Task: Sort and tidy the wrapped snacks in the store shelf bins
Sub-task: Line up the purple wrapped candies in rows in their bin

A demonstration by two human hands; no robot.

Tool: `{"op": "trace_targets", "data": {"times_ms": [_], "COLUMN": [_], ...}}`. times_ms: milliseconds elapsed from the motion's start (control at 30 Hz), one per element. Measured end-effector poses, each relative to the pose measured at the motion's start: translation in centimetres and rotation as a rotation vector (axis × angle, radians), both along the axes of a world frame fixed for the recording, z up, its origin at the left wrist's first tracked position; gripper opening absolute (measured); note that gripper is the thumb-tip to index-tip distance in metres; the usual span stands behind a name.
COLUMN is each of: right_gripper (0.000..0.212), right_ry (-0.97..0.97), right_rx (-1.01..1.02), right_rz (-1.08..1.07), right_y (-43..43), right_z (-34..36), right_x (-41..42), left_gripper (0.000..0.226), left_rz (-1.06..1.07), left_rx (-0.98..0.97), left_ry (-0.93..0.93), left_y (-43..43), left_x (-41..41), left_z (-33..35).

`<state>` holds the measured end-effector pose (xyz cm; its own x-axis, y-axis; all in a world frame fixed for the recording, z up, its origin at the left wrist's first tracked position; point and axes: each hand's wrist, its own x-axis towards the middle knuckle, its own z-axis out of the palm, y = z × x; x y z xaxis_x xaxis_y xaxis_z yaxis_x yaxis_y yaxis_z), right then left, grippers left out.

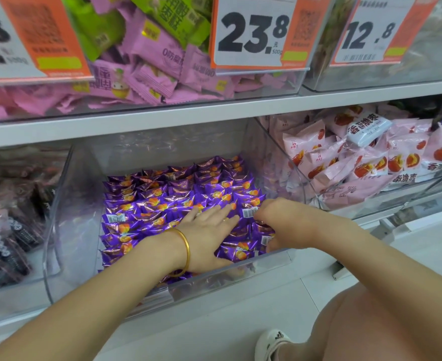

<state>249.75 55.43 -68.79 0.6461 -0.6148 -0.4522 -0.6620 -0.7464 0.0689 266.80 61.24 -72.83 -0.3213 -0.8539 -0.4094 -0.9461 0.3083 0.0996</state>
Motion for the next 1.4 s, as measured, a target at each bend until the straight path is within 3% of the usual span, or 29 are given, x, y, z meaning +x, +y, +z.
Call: {"op": "trace_targets", "data": {"times_ms": [133, 200, 300, 367, 433, 500, 600, 733, 800, 1000, 1233, 1400], "right_gripper": [0.021, 0.022, 0.046, 0.057, 0.056, 0.055, 0.063, 0.087, 0.104, 0.119, 0.101, 0.033], "right_ry": [0.044, -0.09, -0.329, -0.289, -0.256, -0.311, -0.354, -0.296, -0.281, -0.294, -0.36, -0.683], "right_rx": [0.009, -0.044, -0.072, -0.034, -0.067, -0.152, -0.25, -0.201, -0.209, -0.22, -0.239, -0.065], "right_rz": [-0.033, -0.076, -0.142, -0.142, -0.123, -0.09, -0.081, -0.14, -0.137, -0.144, -0.163, -0.145], "right_y": [-0.2, -0.7, -1.5, -1.6, -2.0, -3.0, -4.5, -5.1, -5.1, -5.0, -4.4, -0.8], "right_z": [0.6, 0.2, -1.6, -2.7, -3.4, -3.5, -4.3, -6.6, -6.8, -7.1, -6.1, -1.6], "right_x": [0.4, 0.9, 1.9, 2.7, 3.6, 4.8, 6.8, 7.6, 7.5, 7.3, 7.3, 5.7], "left_gripper": [0.082, 0.075, 0.07, 0.068, 0.063, 0.059, 0.06, 0.058, 0.058, 0.064, 0.068, 0.064], "left_rz": [0.02, 0.112, 0.298, 0.336, 0.356, 0.43, 0.612, 0.682, 0.677, 0.719, 0.729, 0.695], "left_rx": [-0.018, -0.08, -0.132, -0.057, -0.055, -0.221, -0.418, -0.261, -0.276, -0.301, -0.149, -0.169], "left_ry": [0.052, 0.126, 0.06, 0.007, 0.07, 0.125, 0.02, -0.052, -0.053, -0.071, -0.025, 0.14], "left_y": [0.3, 0.2, 0.0, 0.5, 0.6, -0.1, -1.4, -1.0, -1.0, -0.4, 0.0, 2.6], "left_x": [0.1, 0.7, 2.0, 2.4, 3.0, 4.4, 7.0, 7.4, 7.3, 6.5, 6.3, 5.5], "left_z": [-0.2, 0.1, -0.2, -0.6, -0.6, -0.5, -1.3, -3.1, -3.3, -2.8, -2.0, 0.8]}}
